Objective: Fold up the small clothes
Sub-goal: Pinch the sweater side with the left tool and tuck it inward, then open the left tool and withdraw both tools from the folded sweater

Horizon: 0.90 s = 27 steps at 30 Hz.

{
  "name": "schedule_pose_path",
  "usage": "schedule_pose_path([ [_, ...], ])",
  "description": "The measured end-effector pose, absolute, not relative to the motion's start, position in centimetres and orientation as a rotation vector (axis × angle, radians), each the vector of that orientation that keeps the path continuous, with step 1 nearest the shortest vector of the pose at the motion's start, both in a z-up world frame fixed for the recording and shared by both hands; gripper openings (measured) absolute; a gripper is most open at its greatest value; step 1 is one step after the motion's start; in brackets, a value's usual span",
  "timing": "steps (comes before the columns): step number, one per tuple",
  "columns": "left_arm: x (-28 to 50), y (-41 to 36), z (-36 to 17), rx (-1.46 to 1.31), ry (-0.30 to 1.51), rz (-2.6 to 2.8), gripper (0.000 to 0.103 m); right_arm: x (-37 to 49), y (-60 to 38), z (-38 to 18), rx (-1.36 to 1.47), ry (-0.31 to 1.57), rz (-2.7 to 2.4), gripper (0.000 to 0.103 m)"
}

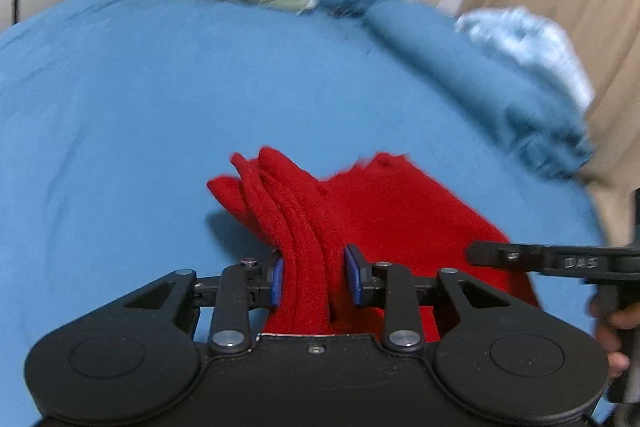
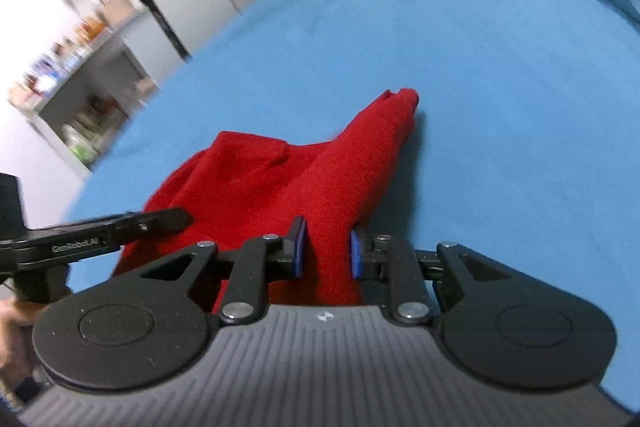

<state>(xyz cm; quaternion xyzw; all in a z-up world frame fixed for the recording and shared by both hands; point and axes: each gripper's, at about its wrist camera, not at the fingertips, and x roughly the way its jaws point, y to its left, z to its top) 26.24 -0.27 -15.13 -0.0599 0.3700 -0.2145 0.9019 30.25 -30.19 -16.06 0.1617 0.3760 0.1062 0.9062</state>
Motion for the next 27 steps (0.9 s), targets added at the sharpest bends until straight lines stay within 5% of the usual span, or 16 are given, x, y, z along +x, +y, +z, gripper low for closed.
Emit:
schedule_pose_path([
  [4,24.7,-1.5,-16.4,-0.066,0.745,-0.367,0.043,28.7,-31.7,-18.9,0.408,0.794,0.176,0.051],
  [6,24.5,-1.1,-15.6,-0.076,0.735,-0.364,0.057,28.0,-31.9,-18.2,0.4,0.777,0.161,0.069],
  [8,24.3,-1.0,-14.8,-0.067,0.711,-0.334,0.085,27.0,-31.6,-16.8,0.345,0.739,0.172,0.082],
  [9,23.7,-0.7,-14.3,-0.062,0.692,-0.316,0.088,26.4,-31.5,-16.3,0.316,0.725,0.172,0.092],
  [11,22.9,-0.1,-14.4,-0.047,0.675,-0.308,0.088,24.8,-31.0,-15.6,0.252,0.697,0.179,0.098],
  [20,21.4,0.1,-19.7,0.109,0.811,-0.278,0.088,22.9,-30.6,-20.2,0.086,0.875,0.108,0.096],
  [27,21.0,0.5,-17.7,0.093,0.793,-0.252,0.084,21.8,-31.9,-18.5,0.132,0.845,0.091,0.096],
])
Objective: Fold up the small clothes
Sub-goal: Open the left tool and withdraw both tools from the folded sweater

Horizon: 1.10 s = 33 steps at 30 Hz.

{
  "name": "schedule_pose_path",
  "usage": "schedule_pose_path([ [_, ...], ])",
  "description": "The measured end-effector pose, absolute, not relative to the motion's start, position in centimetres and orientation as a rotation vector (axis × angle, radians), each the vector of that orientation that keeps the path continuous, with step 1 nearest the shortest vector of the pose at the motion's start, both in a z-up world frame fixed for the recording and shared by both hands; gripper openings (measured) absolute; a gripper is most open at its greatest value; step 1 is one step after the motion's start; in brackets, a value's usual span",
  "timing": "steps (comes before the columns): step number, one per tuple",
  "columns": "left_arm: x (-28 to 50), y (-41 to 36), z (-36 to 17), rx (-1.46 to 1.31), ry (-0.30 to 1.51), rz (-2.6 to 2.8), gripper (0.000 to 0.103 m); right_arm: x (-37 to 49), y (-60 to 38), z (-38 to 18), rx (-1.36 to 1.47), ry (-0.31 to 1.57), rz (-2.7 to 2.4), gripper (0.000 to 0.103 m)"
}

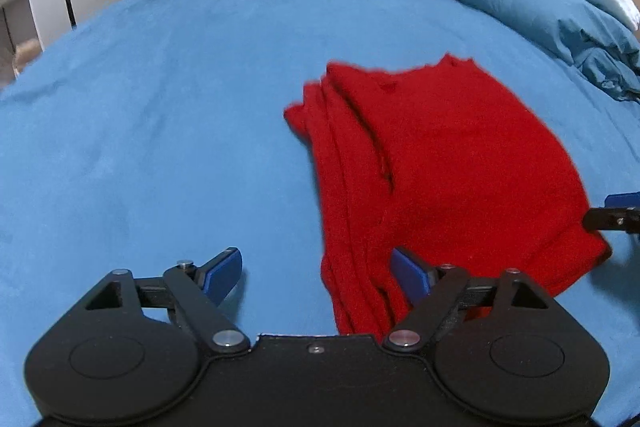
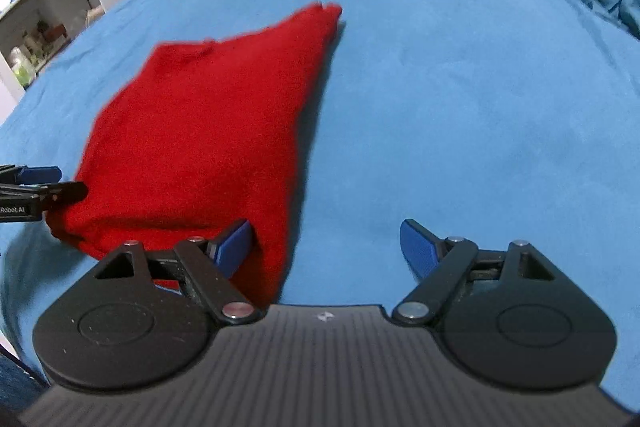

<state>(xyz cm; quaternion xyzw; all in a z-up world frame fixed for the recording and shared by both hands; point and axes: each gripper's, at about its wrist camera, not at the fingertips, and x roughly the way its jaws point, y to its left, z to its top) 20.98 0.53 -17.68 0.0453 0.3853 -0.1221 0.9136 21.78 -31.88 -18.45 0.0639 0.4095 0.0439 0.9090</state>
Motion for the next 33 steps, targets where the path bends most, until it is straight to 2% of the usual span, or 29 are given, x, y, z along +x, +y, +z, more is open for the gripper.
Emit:
schedule_pose_path([
  [7,17.1,0.6,-10.3,0.083,0.661,-0.239,0.086,18.2,-31.8,-10.9,0.137,0.707,0.092,0.097],
  [9,15.5,0.6,-7.7,0.063,0.626,-0.23,0.089,16.8,-31.5,-8.3,0.125,0.678,0.082,0.099],
  [11,14.2,0.7,-5.7,0.052,0.601,-0.213,0.099,15.6,-31.2,-5.8,0.117,0.657,0.068,0.102],
  [13,12.7,0.8,-3.8,0.05,0.578,-0.19,0.103,13.9,-30.8,-3.4,0.096,0.65,0.038,0.103],
  [16,10.2,1.0,-1.7,0.048,0.564,-0.158,0.103,11.1,-29.9,-0.5,0.055,0.64,-0.004,0.103],
  [24,4.9,2.3,-0.7,0.027,0.585,-0.086,0.103,4.4,-27.8,3.1,0.009,0.64,-0.098,0.103],
  [33,1.1,2.8,-2.7,0.047,0.603,-0.076,0.103,1.2,-25.6,0.9,0.026,0.717,-0.129,0.103],
])
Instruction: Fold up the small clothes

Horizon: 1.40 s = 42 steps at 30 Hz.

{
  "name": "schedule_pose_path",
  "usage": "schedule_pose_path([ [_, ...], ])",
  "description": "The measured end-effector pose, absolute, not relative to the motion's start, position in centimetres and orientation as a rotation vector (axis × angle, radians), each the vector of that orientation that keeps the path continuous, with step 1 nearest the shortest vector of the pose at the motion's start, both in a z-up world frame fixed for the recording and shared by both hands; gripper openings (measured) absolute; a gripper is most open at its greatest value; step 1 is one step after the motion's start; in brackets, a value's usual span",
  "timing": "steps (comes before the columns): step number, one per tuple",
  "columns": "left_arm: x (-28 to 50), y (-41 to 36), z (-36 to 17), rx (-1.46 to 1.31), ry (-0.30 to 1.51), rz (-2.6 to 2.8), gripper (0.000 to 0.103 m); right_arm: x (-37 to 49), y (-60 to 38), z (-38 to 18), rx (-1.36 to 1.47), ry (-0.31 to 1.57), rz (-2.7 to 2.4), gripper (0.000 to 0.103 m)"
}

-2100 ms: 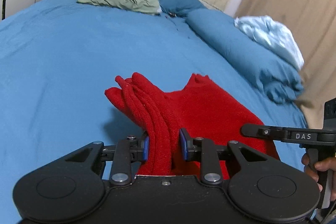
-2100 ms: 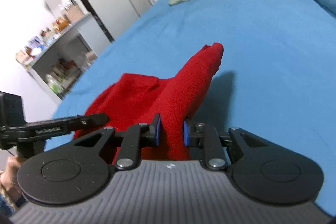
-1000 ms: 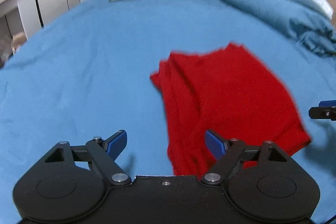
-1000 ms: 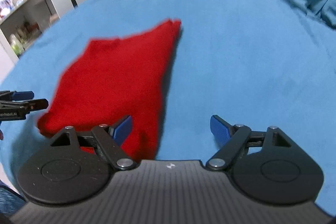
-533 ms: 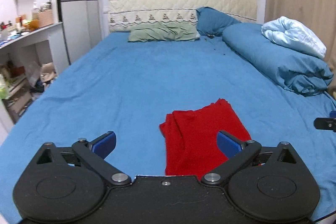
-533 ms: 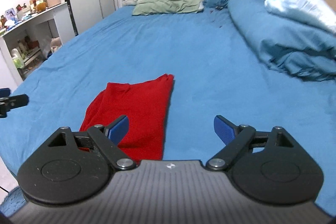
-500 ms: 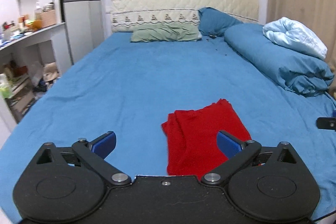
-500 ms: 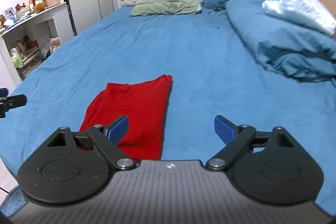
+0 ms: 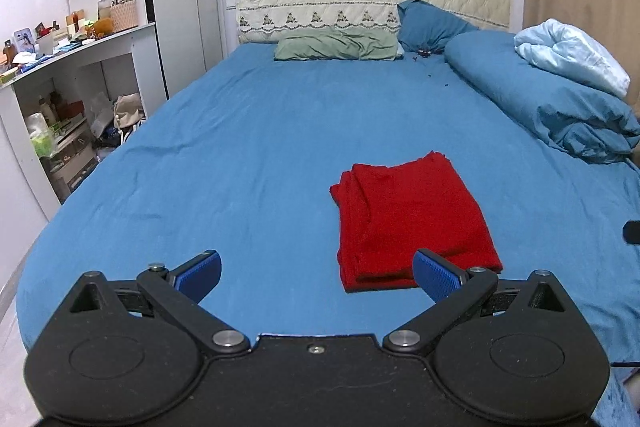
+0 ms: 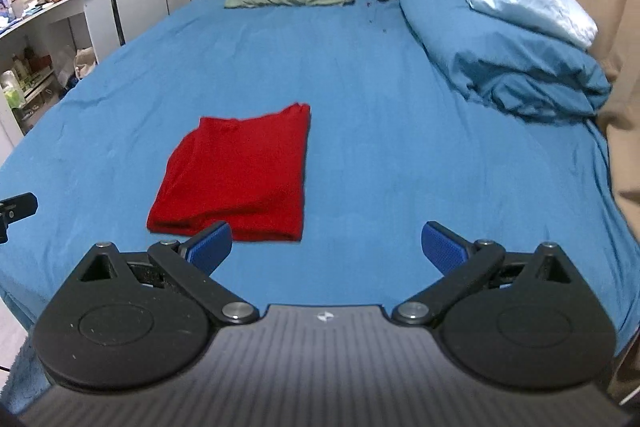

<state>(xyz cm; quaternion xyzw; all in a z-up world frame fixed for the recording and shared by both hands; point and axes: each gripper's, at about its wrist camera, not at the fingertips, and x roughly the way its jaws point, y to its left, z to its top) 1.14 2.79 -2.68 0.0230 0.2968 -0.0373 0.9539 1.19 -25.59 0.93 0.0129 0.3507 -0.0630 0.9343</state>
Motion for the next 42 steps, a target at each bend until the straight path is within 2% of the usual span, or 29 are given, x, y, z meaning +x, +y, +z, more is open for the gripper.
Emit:
schedule_pose_path([
  [6,0.3,3.1,-2.8,0.059,0.577,-0.088,0.103,0.8,-25.3,-0.7,0.041,0.748,-0.147,0.103],
  [42,-0.3,2.8,-1.5,0.08,0.526,-0.118,0.103,0.7,-24.9,-0.6,0.02,0.749,-0.157,0.103],
])
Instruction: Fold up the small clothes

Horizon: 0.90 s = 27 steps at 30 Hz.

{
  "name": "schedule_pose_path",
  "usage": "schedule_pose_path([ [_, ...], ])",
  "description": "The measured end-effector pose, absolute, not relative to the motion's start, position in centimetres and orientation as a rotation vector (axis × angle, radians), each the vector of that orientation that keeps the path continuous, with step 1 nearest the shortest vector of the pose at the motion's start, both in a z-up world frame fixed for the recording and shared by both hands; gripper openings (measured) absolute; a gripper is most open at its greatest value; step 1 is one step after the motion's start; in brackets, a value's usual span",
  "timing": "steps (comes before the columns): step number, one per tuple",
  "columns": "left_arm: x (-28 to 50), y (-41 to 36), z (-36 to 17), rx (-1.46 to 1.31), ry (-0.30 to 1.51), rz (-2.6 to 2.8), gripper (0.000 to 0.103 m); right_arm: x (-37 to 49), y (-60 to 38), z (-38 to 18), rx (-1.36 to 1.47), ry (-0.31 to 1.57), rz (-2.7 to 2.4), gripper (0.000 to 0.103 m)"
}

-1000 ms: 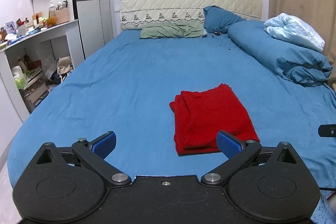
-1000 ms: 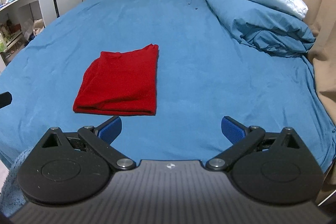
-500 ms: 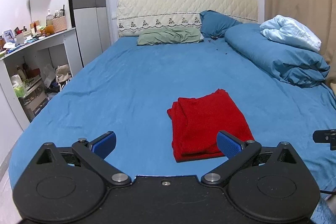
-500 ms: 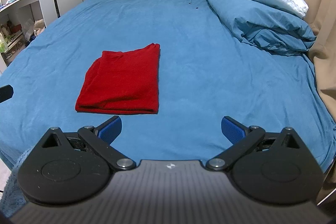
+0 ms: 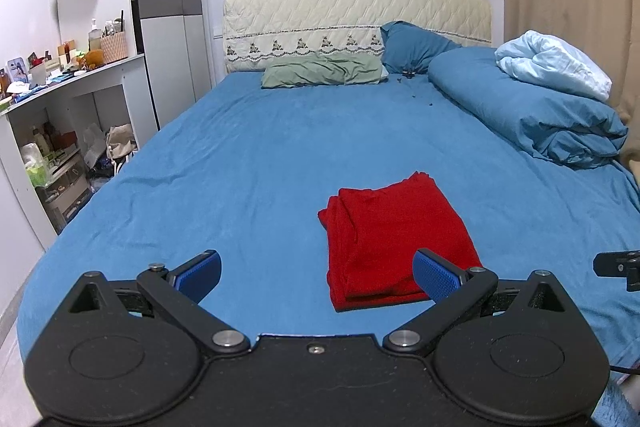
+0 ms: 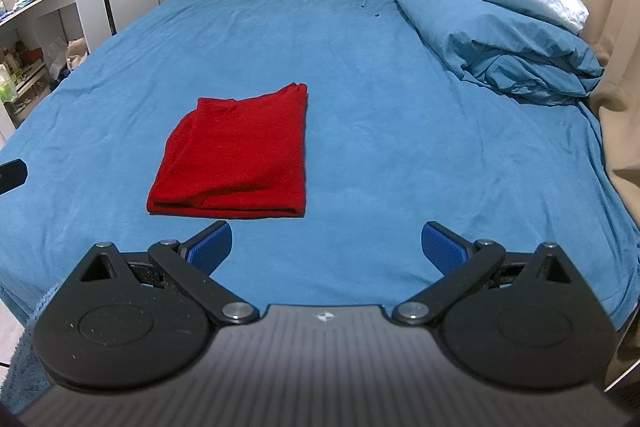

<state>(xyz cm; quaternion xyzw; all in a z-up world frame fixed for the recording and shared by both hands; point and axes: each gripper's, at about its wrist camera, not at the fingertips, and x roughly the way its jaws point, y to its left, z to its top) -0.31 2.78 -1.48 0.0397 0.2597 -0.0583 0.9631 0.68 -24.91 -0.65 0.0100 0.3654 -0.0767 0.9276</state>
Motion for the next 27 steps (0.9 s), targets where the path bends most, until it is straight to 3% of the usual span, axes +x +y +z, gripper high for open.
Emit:
schedule_pose_path([
  [27,-0.18,3.16,-1.4,0.081,0.524,-0.117,0.103,0.89,-24.88,-0.86,0.025,0.754,-0.147,0.103],
])
